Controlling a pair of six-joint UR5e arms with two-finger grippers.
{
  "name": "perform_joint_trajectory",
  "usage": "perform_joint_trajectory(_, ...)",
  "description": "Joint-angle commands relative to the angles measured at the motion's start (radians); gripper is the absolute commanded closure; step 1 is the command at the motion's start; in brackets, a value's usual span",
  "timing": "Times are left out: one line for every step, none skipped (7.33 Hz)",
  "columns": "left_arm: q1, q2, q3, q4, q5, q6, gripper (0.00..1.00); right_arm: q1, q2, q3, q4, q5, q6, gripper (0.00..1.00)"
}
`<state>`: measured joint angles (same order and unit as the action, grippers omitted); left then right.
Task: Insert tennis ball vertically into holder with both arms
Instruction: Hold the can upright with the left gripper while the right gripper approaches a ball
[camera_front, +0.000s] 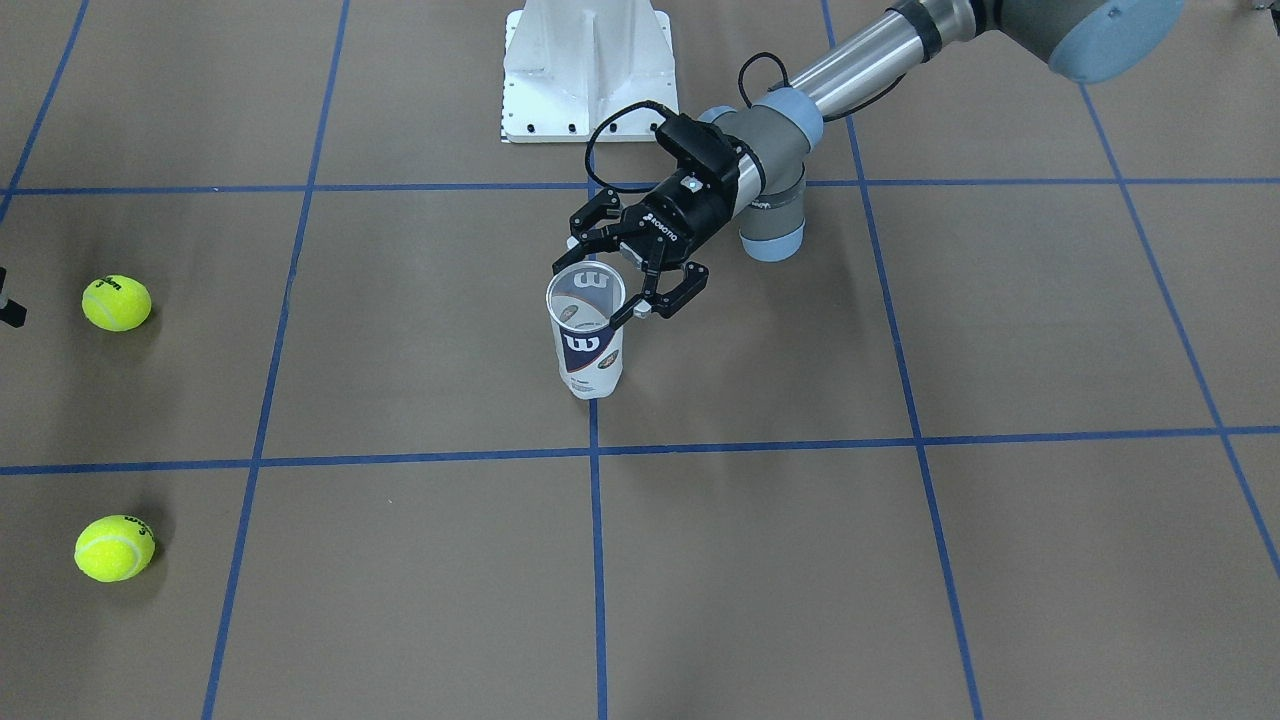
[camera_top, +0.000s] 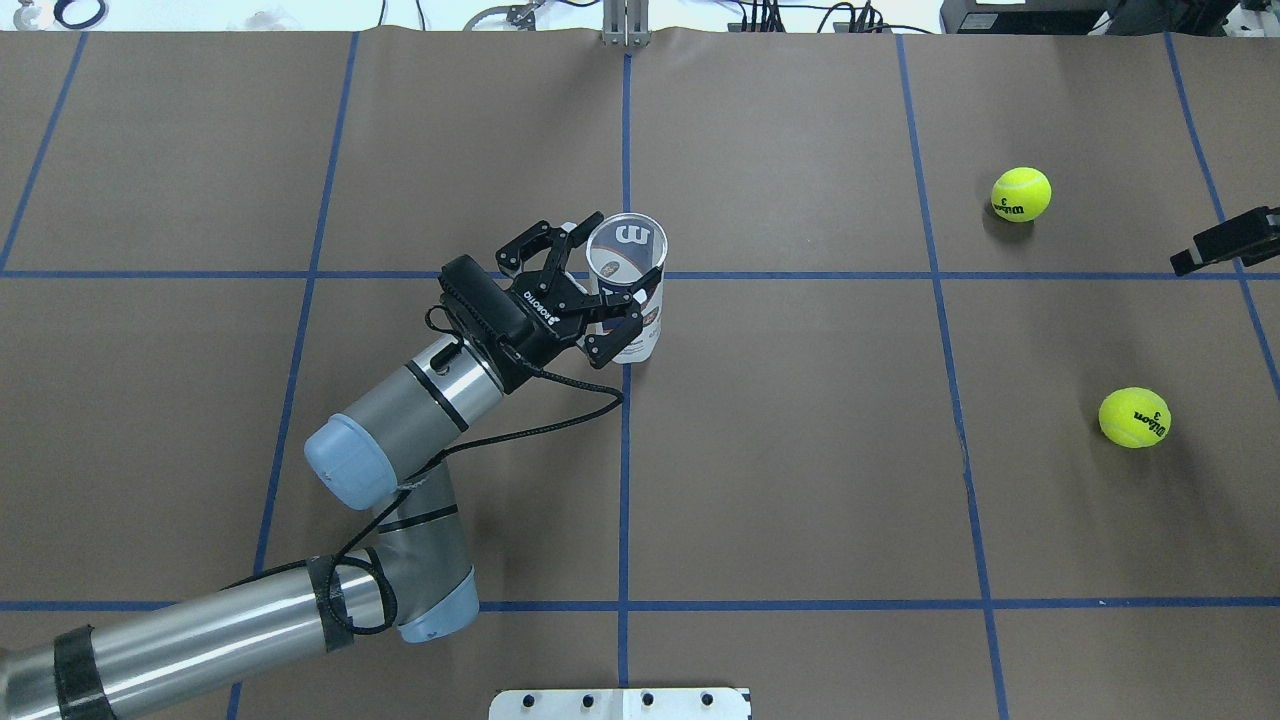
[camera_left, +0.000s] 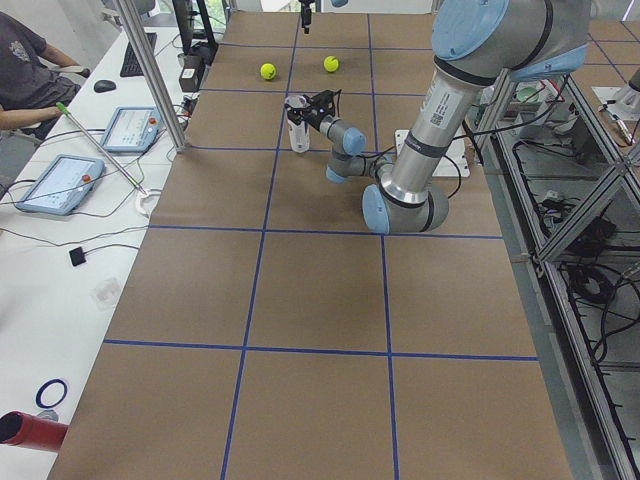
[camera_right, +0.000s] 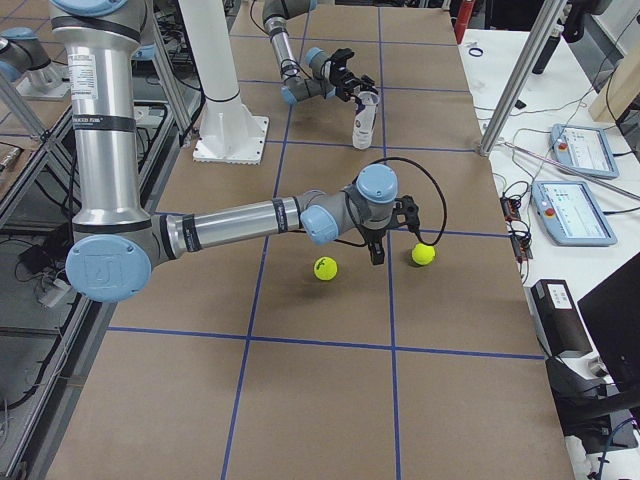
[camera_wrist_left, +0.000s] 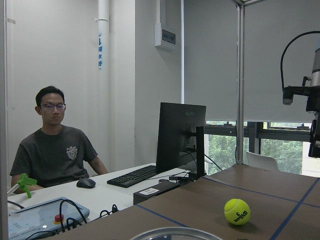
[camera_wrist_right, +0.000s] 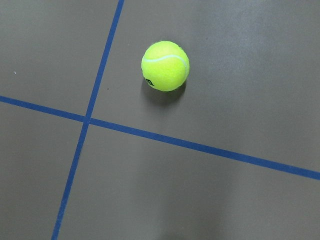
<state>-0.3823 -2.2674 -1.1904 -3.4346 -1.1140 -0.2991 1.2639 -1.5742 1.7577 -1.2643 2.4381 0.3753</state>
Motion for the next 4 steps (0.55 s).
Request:
perform_joint_trajectory(0.006,-0.001,0.0,0.0,0.003,0.0,0.53,-0.091,-0.05,0.022,-0.001,0.001,0.127,0.0)
perform_joint_trajectory(0.008,-0.001,0.0,0.0,0.003,-0.002,0.53,-0.145,-0.065,0.041,-0.001,-0.005,0.21,0.0)
perform_joint_trajectory(0.008,-0.003,0.0,0.0,0.003,-0.002,0.53,-0.209,-0.075,0.043,-0.003,-0.061,0.227,0.0)
perform_joint_trajectory(0.008,-0.004,0.0,0.0,0.003,-0.002,0.53,-0.283,-0.075,0.04,-0.003,-0.139,0.294,0.0)
